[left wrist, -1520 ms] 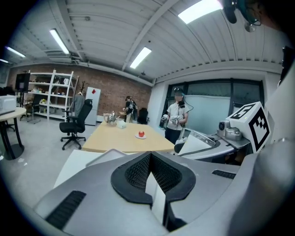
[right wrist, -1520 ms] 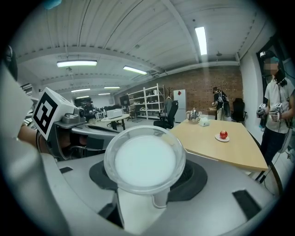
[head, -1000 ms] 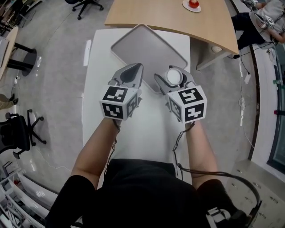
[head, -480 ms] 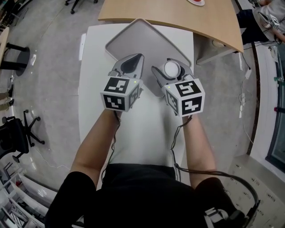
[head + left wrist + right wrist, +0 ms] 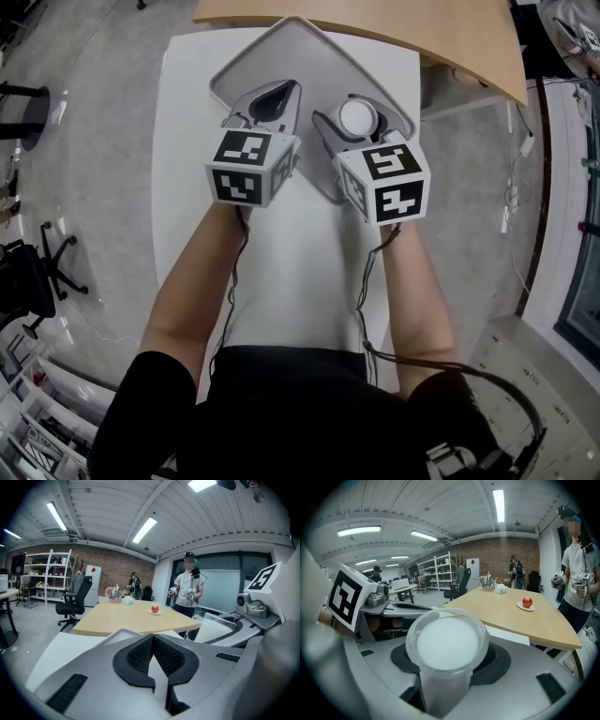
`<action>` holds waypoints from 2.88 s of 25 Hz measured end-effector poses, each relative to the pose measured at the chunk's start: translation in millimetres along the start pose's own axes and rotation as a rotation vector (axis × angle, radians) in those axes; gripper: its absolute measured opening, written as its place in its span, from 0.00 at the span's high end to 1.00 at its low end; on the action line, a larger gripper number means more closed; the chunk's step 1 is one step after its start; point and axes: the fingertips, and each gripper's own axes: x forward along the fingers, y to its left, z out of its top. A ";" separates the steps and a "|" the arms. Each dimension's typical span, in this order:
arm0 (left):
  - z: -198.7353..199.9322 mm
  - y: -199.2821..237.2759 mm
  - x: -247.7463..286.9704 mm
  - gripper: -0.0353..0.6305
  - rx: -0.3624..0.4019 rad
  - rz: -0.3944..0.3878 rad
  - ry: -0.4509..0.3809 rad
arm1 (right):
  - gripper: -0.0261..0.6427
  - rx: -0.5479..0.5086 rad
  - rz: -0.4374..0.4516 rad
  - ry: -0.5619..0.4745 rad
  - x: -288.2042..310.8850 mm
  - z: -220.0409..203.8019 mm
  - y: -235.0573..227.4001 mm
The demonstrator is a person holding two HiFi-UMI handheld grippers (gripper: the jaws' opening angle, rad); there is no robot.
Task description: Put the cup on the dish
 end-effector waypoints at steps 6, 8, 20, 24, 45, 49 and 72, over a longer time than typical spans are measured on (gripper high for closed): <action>-15.5 18.4 21.9 0.94 0.009 0.018 0.016 | 0.58 -0.017 -0.008 0.020 34.4 -12.3 -7.0; -20.0 21.2 27.0 0.94 0.023 0.022 0.025 | 0.58 -0.018 -0.011 0.030 43.3 -17.6 -9.3; -35.7 38.7 62.0 0.94 0.078 0.011 0.041 | 0.58 -0.017 -0.025 0.076 95.3 -42.0 -24.7; -40.8 37.2 71.7 0.94 0.083 -0.009 0.048 | 0.58 -0.012 -0.021 0.086 107.3 -50.6 -24.3; -53.4 30.2 89.9 0.94 0.050 -0.060 0.048 | 0.58 -0.042 -0.034 0.073 126.3 -66.9 -28.3; -48.8 32.8 89.1 0.94 0.046 -0.052 0.036 | 0.58 -0.024 -0.033 0.051 126.4 -64.1 -30.4; 81.9 -27.8 -52.0 0.94 0.132 0.013 -0.114 | 0.58 -0.037 -0.134 -0.288 -50.7 69.4 0.1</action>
